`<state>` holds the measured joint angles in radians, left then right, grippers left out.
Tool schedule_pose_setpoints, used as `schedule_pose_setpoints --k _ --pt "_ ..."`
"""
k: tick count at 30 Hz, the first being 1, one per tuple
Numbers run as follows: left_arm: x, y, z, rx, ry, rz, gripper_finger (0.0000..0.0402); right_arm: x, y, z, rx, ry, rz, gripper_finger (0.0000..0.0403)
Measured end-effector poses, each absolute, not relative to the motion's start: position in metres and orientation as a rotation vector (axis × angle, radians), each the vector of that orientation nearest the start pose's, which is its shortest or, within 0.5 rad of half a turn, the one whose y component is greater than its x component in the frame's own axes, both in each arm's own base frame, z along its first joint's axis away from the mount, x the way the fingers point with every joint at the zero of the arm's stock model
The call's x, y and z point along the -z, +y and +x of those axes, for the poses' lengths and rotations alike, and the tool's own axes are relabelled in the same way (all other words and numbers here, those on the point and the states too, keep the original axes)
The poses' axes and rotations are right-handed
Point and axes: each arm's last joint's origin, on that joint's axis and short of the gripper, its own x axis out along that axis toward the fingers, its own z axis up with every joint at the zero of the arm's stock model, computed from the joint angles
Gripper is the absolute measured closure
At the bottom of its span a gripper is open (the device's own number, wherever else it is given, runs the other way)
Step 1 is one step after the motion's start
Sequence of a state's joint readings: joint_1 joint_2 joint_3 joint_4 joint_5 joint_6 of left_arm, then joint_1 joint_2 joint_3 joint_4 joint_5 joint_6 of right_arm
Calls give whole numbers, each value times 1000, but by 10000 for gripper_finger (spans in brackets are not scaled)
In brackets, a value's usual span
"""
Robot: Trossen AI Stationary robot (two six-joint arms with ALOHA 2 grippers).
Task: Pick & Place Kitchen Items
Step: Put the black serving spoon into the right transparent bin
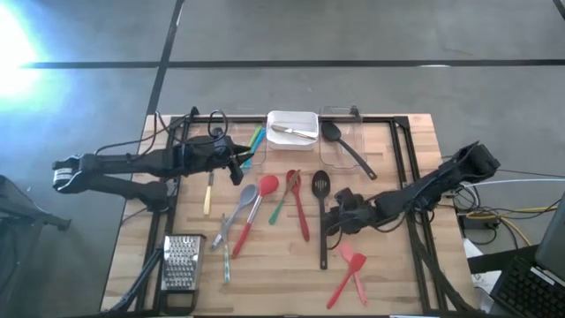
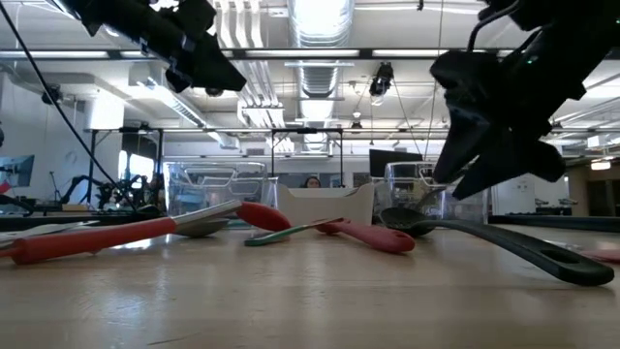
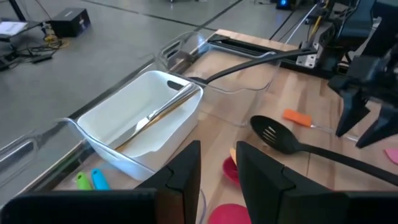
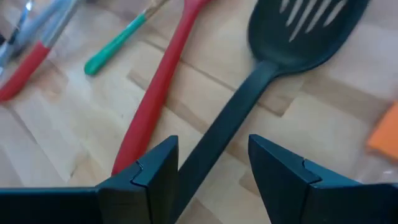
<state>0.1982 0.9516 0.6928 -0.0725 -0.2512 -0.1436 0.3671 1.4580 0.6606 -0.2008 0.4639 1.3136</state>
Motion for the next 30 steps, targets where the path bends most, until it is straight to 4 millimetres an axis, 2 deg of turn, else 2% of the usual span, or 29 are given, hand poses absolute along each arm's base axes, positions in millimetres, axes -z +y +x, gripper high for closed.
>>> schedule_pose_setpoints --k 9,14,20,24,30 --pt "-282 48 205 -466 296 -142 296 -133 73 273 728 744 793 202" --pt "-281 48 205 -466 302 -142 296 -118 63 280 786 787 809 202" --pt "-277 48 205 -465 316 -142 296 -110 57 282 816 814 811 205" --pt "-276 48 206 -464 323 -141 296 -112 57 280 805 830 790 239" --pt "-274 48 207 -461 330 -141 296 -114 57 278 774 860 768 347"
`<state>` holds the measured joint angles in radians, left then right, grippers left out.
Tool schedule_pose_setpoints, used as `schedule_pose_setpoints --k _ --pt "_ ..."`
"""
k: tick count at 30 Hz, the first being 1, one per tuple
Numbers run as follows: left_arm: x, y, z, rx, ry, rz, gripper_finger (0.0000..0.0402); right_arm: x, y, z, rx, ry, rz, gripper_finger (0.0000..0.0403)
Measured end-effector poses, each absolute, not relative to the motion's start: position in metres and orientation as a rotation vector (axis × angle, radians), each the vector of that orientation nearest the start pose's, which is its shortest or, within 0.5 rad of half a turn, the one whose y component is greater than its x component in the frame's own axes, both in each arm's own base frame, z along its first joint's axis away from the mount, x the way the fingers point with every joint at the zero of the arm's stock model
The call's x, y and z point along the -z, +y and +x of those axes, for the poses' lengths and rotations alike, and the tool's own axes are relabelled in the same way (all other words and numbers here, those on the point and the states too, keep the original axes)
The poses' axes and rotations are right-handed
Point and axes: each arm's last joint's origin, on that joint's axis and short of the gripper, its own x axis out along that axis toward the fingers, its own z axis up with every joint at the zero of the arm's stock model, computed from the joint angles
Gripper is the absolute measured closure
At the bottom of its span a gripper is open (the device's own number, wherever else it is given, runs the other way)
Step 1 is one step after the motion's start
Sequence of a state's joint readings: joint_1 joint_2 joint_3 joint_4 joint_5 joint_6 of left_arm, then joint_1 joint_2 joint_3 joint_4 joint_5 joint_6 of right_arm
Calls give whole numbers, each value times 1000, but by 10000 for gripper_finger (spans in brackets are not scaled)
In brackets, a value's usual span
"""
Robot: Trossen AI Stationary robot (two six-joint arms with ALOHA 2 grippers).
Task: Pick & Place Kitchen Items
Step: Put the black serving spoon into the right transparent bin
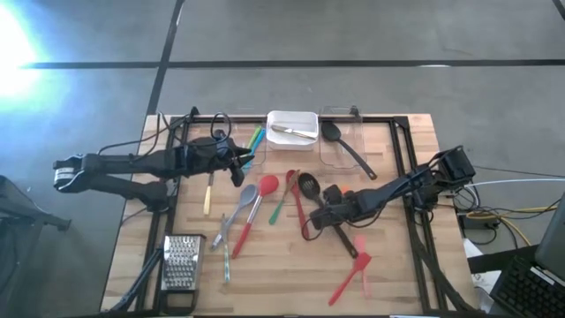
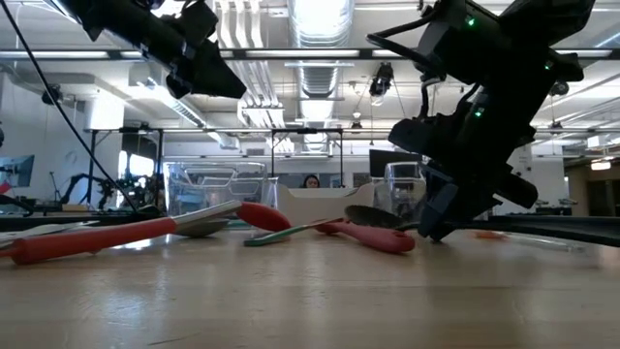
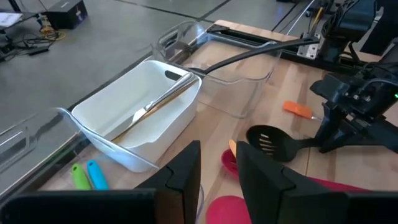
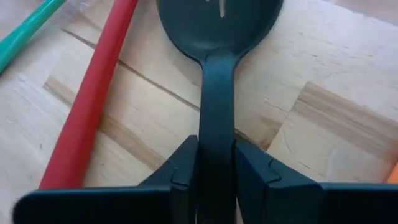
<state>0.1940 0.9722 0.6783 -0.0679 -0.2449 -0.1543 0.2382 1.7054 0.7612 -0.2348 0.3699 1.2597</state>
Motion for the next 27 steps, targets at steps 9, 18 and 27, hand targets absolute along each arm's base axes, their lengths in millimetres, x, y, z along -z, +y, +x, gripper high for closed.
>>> schedule_pose_setpoints --k 9,18,27 --pt "-270 48 207 -462 342 -141 296 -126 57 279 740 842 772 346" --pt "-267 48 206 -462 350 -145 296 -179 56 279 629 674 755 346" --pt "-265 47 206 -462 349 -151 296 -259 38 251 710 621 559 346"
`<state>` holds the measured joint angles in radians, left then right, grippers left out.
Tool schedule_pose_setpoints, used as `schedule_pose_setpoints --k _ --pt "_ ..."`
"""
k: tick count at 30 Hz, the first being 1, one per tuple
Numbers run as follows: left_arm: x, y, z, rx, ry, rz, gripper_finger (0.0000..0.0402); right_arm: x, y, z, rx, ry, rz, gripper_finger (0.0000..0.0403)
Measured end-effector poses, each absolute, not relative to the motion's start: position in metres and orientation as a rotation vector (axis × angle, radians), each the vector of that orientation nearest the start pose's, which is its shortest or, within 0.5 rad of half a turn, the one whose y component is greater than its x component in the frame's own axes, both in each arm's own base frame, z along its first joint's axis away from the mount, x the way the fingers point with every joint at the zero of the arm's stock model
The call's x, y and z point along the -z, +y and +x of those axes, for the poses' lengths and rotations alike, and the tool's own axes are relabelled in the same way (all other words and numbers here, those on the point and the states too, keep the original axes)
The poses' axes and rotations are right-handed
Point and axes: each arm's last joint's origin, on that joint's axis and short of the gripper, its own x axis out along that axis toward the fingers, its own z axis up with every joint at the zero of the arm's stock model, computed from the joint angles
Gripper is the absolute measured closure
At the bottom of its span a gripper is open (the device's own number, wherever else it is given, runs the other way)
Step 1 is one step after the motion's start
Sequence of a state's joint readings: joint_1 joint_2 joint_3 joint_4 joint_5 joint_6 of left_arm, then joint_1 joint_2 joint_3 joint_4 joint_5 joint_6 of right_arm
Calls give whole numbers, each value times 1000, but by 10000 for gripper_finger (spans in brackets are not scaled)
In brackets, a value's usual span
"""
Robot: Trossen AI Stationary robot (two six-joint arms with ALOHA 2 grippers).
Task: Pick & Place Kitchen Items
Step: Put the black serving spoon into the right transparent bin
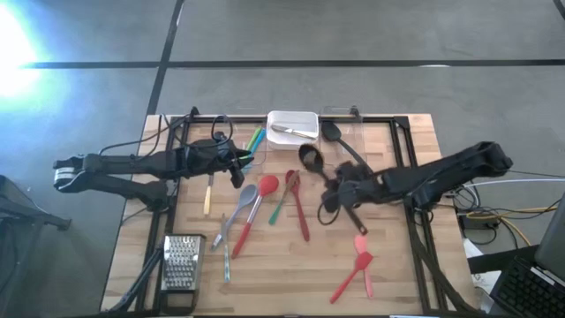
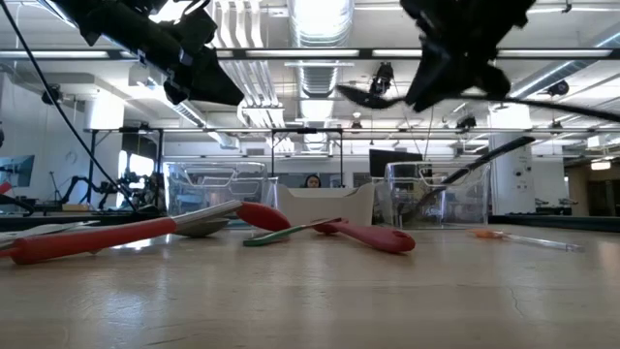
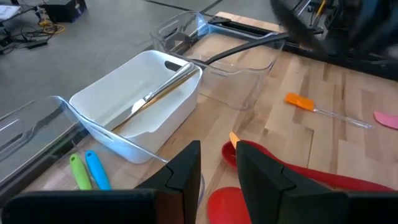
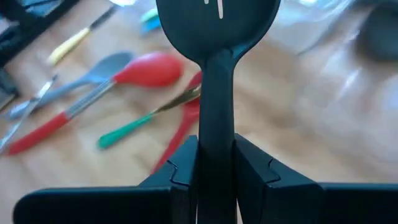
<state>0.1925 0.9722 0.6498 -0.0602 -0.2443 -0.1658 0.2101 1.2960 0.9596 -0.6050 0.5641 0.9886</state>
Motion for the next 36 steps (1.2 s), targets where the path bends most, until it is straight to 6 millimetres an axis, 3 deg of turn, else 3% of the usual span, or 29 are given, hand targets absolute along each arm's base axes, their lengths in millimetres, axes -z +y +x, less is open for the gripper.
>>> schedule_pose_setpoints --k 8,14,27,36 --pt "-265 46 207 -435 351 -152 296 -321 -5 224 876 771 446 346" --pt "-265 46 207 -434 352 -146 296 -342 -42 208 891 935 517 346" --pt "-265 46 207 -434 353 -146 296 -331 -120 194 750 1073 763 346" --pt "-265 46 207 -434 353 -147 296 -299 -168 206 779 1196 846 346"
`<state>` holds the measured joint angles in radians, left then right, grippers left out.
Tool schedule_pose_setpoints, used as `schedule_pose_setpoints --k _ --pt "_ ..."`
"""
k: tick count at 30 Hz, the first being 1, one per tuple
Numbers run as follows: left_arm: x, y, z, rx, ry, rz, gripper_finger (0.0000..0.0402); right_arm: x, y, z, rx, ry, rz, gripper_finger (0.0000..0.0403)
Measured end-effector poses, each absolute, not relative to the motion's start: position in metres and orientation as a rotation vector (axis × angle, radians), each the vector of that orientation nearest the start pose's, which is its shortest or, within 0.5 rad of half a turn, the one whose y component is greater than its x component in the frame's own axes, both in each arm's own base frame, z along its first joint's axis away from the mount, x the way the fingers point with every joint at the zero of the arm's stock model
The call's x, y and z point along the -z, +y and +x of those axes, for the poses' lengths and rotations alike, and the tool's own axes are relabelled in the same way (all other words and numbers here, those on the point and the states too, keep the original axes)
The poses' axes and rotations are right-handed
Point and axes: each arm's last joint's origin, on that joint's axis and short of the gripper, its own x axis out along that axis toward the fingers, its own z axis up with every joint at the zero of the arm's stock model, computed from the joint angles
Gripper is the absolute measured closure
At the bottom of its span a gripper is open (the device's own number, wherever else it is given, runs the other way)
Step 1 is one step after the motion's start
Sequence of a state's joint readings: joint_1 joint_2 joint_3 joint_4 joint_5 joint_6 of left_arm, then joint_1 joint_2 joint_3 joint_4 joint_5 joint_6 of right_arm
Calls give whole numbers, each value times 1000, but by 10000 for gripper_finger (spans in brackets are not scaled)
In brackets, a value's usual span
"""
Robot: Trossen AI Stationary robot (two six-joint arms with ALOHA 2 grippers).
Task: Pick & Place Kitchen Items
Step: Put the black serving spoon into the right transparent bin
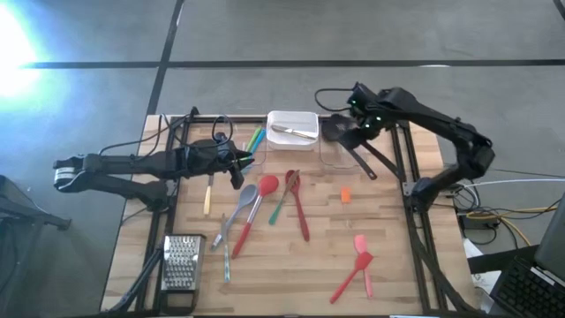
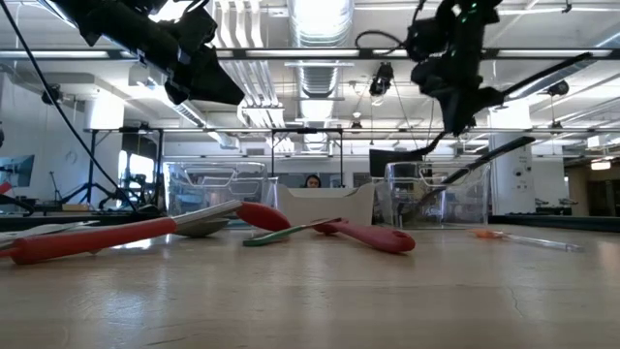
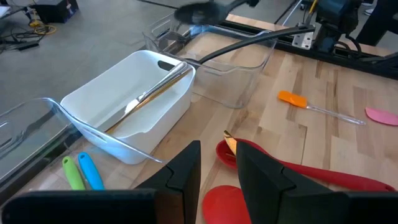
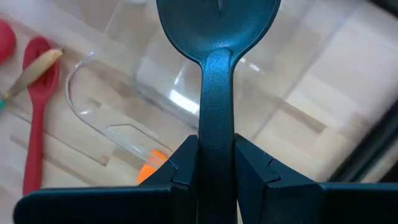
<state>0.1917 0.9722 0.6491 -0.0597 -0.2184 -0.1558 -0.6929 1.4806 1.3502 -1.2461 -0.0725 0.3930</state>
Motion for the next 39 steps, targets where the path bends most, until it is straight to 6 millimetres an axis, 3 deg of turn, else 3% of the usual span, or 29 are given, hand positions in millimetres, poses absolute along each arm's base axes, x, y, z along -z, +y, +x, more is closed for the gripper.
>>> schedule_pose_setpoints --k 10,20,32,39 --pt "-265 46 207 -434 354 -147 296 -266 -203 229 713 1318 920 346" --pt "-260 46 206 -435 363 -148 296 -246 -233 229 757 1350 981 346" --pt "-262 46 207 -434 345 -148 296 -220 -250 227 786 1411 1044 346" --pt "-262 46 207 -434 344 -148 296 -221 -249 226 777 1412 1027 331"
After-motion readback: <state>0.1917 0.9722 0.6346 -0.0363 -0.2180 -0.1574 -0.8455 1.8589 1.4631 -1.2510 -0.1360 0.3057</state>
